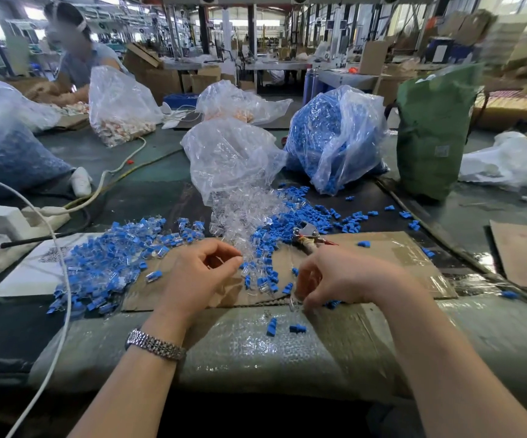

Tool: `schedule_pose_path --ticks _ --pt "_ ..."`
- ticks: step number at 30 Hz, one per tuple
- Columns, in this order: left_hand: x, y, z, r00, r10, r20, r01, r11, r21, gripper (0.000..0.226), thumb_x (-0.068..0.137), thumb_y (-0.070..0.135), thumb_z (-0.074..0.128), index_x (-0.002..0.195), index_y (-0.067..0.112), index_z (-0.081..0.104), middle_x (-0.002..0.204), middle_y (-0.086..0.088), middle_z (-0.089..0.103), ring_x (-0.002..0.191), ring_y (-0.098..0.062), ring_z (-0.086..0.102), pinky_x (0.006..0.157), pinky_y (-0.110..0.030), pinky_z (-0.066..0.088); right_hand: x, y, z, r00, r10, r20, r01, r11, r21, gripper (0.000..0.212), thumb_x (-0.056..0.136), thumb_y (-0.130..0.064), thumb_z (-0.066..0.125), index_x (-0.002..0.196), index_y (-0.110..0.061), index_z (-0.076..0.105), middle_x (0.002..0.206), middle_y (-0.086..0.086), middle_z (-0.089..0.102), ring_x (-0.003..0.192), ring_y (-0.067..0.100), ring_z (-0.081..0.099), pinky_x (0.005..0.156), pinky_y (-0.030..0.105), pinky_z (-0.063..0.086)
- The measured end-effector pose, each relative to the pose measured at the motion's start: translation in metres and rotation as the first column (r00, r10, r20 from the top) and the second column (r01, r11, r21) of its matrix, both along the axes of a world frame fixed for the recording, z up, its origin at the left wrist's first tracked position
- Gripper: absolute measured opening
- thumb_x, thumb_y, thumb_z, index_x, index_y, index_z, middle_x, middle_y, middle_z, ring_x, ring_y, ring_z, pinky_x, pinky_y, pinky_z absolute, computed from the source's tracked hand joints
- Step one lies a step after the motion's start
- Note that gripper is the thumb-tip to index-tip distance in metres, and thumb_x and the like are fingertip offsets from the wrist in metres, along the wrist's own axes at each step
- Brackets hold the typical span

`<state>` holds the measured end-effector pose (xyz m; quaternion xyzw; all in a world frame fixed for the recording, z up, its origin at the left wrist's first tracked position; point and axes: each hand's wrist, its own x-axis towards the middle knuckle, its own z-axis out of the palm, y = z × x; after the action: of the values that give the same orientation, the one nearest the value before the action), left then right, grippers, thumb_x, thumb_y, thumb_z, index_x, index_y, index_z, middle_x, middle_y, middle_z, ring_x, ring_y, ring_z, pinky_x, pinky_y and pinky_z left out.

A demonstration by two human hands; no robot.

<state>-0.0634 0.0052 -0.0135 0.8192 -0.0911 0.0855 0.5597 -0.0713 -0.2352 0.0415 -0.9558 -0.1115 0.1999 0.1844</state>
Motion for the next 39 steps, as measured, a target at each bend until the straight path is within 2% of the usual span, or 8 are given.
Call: schedule_pose_path --ticks 13,19,24,28,32,35,37,39 --pt "-0.006 -0.015 0.001 0.951 -0.308 -0.022 0.308 0.951 0.026 0.028 0.076 0.035 0.081 0.1 0.022 0.075 0.086 -0.001 0.074 0.065 -0.008 0.067 0.062 -0.019 0.055 0.002 0.04 0.011 0.966 -0.1 0.24 0.064 0.986 0.153 0.018 0.089 -0.027 0.071 0.071 -0.024 0.072 0.073 -0.002 0.072 0.063 0.007 0.061 0.053 0.025 0.044" --pt "-0.005 -0.011 0.002 0.972 -0.235 -0.02 0.235 0.972 -0.016 0.021 0.086 0.024 0.076 0.106 0.019 0.078 0.087 0.0 0.078 0.073 -0.012 0.073 0.068 -0.018 0.057 -0.012 0.033 0.015 0.993 -0.036 0.116 0.017 0.987 0.163 0.02 0.082 -0.038 0.081 0.082 -0.02 0.074 0.073 -0.004 0.071 0.057 0.001 0.056 0.052 0.016 0.039" --pt "-0.005 -0.004 0.003 0.971 -0.219 -0.096 0.191 0.952 -0.24 0.019 0.088 0.012 0.072 0.106 0.013 0.076 0.085 -0.01 0.077 0.072 -0.017 0.073 0.064 -0.016 0.056 -0.026 0.025 0.017 0.985 0.131 -0.112 -0.134 0.991 -0.027 0.022 0.077 -0.032 0.086 0.092 -0.022 0.075 0.083 -0.011 0.07 0.079 0.005 0.063 0.071 0.024 0.05" --pt "-0.006 -0.003 0.007 0.948 -0.282 -0.146 0.192 0.875 -0.444 0.033 0.08 0.014 0.073 0.111 0.006 0.072 0.099 -0.016 0.077 0.09 -0.029 0.075 0.076 -0.025 0.061 -0.024 0.025 0.011 0.99 0.119 -0.074 -0.12 0.993 -0.012 0.009 0.084 -0.022 0.08 0.089 -0.025 0.073 0.08 -0.013 0.067 0.074 0.001 0.062 0.062 0.017 0.044" --pt "-0.003 0.001 0.008 0.902 -0.388 -0.189 0.206 0.773 -0.6 0.025 0.083 0.01 0.073 0.107 0.002 0.074 0.108 -0.023 0.074 0.098 -0.032 0.074 0.078 -0.027 0.061 -0.014 0.021 0.012 0.994 -0.028 0.109 -0.007 0.952 0.305 0.008 0.088 -0.014 0.075 0.087 -0.02 0.072 0.075 -0.006 0.071 0.064 -0.001 0.065 0.066 0.019 0.054" --pt "0.0 0.002 0.007 0.901 -0.387 -0.196 0.19 0.758 -0.624 0.024 0.08 0.012 0.074 0.104 0.007 0.078 0.11 -0.021 0.074 0.096 -0.027 0.074 0.075 -0.026 0.06 -0.007 0.024 0.014 0.969 -0.224 0.105 0.088 0.71 0.699 0.004 0.09 -0.007 0.073 0.088 -0.01 0.071 0.078 0.005 0.076 0.072 0.013 0.073 0.072 0.025 0.058" --pt "0.001 0.001 0.008 0.904 -0.384 -0.19 0.187 0.752 -0.632 0.027 0.076 0.015 0.077 0.103 0.009 0.079 0.107 -0.019 0.075 0.092 -0.024 0.074 0.073 -0.025 0.06 -0.005 0.03 0.015 0.957 -0.261 0.125 0.06 0.599 0.798 0.003 0.091 -0.007 0.073 0.09 -0.01 0.073 0.079 0.007 0.076 0.075 0.015 0.074 0.072 0.022 0.057" --pt "0.0 0.0 0.008 0.9 -0.395 -0.187 0.197 0.749 -0.633 0.029 0.074 0.017 0.079 0.102 0.01 0.08 0.105 -0.019 0.076 0.09 -0.023 0.074 0.073 -0.025 0.06 -0.003 0.037 0.013 0.942 -0.262 0.209 0.003 0.63 0.777 0.003 0.091 -0.01 0.073 0.089 -0.013 0.074 0.077 0.004 0.075 0.073 0.011 0.072 0.072 0.021 0.057"
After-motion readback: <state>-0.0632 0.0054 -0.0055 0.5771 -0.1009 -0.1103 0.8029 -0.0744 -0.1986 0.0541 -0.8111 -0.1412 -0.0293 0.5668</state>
